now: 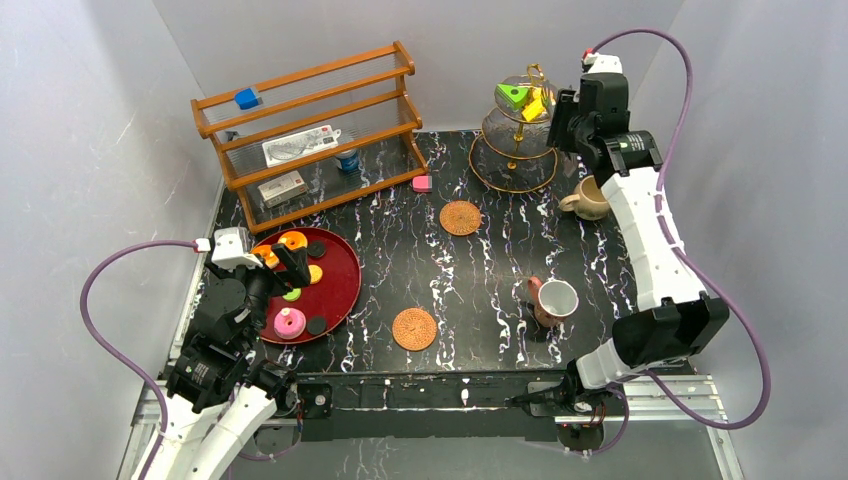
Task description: Serve the afternoon tea
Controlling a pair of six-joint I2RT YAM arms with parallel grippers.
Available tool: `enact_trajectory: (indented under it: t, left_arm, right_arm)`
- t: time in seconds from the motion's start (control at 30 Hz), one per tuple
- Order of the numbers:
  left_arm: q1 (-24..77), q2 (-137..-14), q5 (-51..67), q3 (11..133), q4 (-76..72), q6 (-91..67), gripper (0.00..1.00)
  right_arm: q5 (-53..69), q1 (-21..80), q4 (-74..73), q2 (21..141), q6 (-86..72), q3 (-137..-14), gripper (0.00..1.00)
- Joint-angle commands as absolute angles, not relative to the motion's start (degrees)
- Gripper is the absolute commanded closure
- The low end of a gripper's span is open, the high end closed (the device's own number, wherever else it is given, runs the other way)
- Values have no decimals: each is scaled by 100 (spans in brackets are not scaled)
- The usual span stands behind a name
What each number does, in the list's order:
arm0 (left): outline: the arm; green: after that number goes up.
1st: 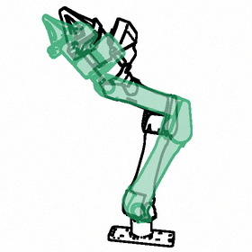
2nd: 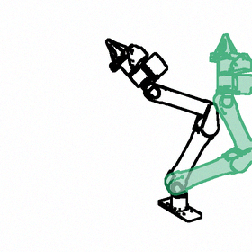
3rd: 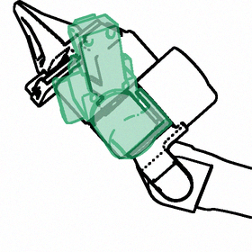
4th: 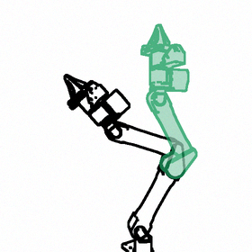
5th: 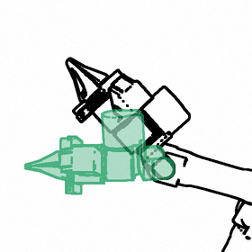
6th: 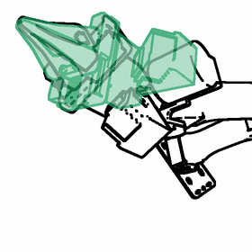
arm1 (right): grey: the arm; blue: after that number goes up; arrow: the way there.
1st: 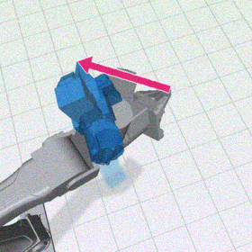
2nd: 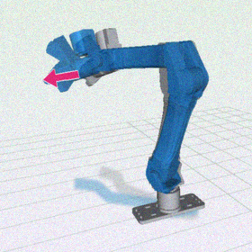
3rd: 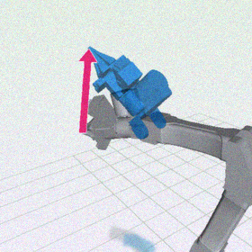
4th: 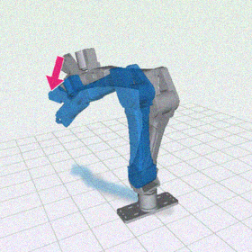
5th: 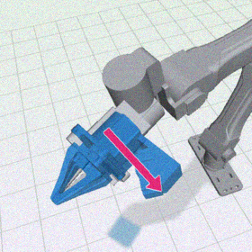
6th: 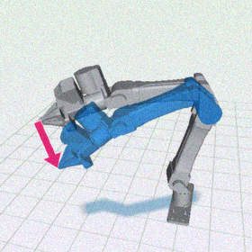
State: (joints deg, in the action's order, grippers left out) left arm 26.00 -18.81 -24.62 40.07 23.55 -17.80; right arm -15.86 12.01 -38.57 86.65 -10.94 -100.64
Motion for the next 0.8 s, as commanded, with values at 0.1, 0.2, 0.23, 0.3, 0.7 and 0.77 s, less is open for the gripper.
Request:
enact_trajectory:
  t: [0.1, 0.2, 0.23, 0.3, 0.7, 0.77]
  left_arm:
    - [2619, -1898, -2479, 3986, 2206, -1750, 4]
    - [2619, -1907, -2466, 3989, 2207, -1749, 4]
    - [2619, -1914, -2464, 3990, 2207, -1749, 4]
    - [2619, -1924, -2452, 3989, 2199, -1749, 4]
    - [2619, -1985, -2417, 3992, 2213, -1740, 4]
    - [2619, -1977, -2417, 3989, 2207, -1748, 4]
  right_arm:
    - [-984, 1186, -3919, 7964, -1491, -10040, 49]
    - [-673, 1182, -3893, 7748, -1637, -9791, 50]
    - [-531, 1191, -3858, 7690, -1683, -9699, 50]
    - [-290, 1206, -3820, 7583, -1757, -9544, 50]
    - [-291, 2170, -3445, 7430, -1914, -8721, 52]
    - [-360, 2412, -3391, 7448, -1944, -8670, 52]
